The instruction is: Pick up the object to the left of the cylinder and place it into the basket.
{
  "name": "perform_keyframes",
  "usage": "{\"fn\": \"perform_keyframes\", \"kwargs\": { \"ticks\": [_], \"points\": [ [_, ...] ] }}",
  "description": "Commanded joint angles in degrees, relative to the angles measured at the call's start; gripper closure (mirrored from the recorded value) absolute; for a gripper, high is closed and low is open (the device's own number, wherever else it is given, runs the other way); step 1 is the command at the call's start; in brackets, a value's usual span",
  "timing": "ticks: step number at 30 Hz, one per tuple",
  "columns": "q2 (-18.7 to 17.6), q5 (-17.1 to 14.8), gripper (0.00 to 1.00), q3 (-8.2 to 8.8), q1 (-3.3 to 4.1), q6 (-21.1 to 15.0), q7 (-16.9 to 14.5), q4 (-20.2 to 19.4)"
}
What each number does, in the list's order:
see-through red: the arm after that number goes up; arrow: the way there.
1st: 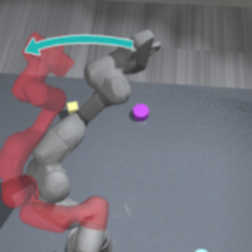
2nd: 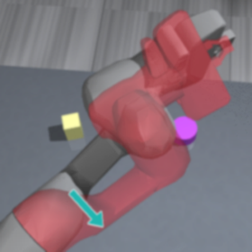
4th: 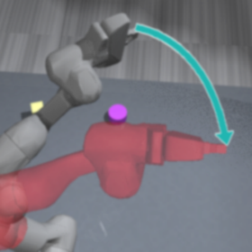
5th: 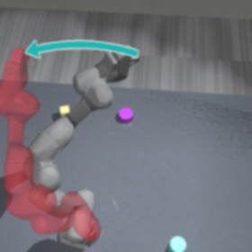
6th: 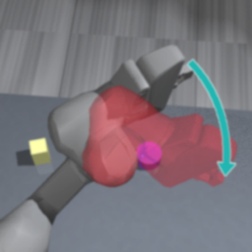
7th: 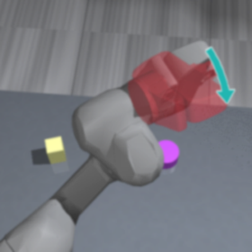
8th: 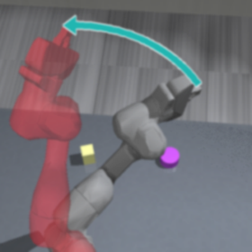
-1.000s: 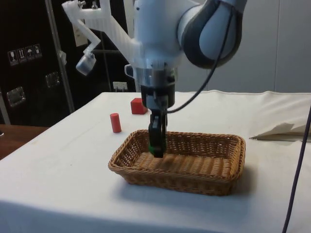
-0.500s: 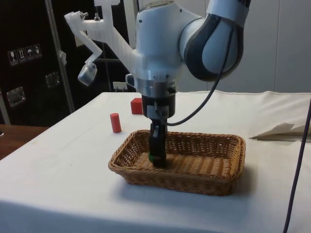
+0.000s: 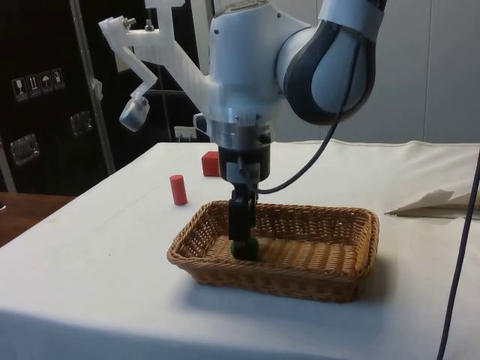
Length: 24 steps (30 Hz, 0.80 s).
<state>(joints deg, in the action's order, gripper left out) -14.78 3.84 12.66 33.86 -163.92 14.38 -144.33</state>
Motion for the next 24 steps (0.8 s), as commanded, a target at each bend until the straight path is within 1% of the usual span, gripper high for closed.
{"fn": "perform_keyframes", "kwargs": {
  "ticks": [1, 4, 8, 10, 11, 15, 20, 21, 22, 24],
  "points": [
    [0.00, 0.00, 0.00, 0.00, 0.00, 0.00, 0.00, 0.00],
    [0.52, 0.23, 0.00, 0.23, 0.00, 0.97, 0.06, 0.29],
    [1.26, 0.11, 0.00, 0.34, -0.46, 2.52, -0.46, 1.15],
    [1.83, 0.00, 0.00, 0.63, -0.69, 3.95, -0.86, 1.95],
    [1.60, 0.00, 0.00, 0.63, -0.63, 3.55, -0.74, 2.01],
    [2.52, -0.06, 0.00, 0.92, -1.09, 5.73, -1.38, 3.15],
    [3.21, -0.23, 0.00, 1.60, -1.49, 8.54, -2.06, 5.27],
    [2.81, 0.00, 0.00, 1.60, -1.32, 7.68, -1.66, 4.98],
    [3.27, -0.23, 0.00, 1.72, -1.60, 8.88, -2.12, 5.56],
    [3.38, -0.23, 0.00, 1.83, -1.72, 9.80, -2.35, 6.30]
  ]
}}
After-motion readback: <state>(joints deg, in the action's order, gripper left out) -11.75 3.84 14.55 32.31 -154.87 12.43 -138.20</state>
